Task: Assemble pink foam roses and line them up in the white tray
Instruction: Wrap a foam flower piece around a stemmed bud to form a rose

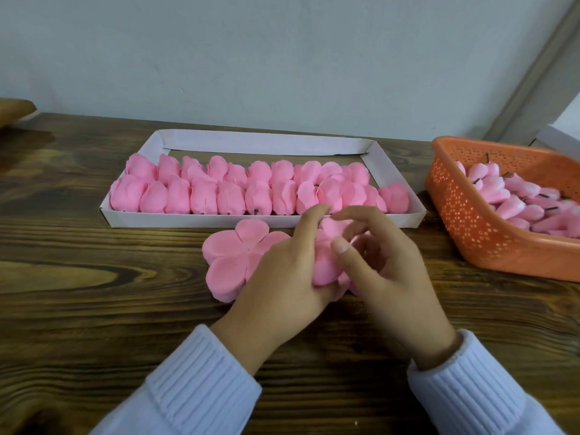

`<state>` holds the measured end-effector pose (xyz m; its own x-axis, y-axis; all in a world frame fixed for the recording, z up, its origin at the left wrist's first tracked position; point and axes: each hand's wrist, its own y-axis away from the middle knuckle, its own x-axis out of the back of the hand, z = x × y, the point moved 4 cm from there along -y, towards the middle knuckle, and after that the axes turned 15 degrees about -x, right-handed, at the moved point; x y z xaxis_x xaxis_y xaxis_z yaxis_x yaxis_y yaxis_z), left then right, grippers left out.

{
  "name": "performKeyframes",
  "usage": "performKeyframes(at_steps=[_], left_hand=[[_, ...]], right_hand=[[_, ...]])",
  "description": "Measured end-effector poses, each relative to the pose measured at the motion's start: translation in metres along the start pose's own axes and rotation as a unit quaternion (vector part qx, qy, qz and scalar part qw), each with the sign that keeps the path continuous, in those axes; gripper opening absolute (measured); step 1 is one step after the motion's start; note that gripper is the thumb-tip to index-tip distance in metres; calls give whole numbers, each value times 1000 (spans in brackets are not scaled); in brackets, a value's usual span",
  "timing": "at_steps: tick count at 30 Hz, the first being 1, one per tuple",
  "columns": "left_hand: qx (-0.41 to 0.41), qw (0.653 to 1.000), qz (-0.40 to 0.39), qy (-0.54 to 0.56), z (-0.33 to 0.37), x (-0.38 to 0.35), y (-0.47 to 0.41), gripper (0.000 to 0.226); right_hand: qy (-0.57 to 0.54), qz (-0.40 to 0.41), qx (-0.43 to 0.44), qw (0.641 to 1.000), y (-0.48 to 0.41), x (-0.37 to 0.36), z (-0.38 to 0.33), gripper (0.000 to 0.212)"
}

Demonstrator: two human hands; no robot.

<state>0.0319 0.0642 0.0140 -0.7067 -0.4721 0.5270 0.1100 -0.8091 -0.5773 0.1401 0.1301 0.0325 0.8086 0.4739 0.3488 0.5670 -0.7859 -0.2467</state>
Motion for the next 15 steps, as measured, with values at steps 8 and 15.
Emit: performKeyframes(at_steps=[8,15], left_hand=[[21,997,56,39,-4,8,0,94],[40,933,17,356,4,3,-5,61]], right_hand=[[-114,-62,-80,988,-5,1,9,10],[-478,-217,-247,814,-3,-14,9,41]])
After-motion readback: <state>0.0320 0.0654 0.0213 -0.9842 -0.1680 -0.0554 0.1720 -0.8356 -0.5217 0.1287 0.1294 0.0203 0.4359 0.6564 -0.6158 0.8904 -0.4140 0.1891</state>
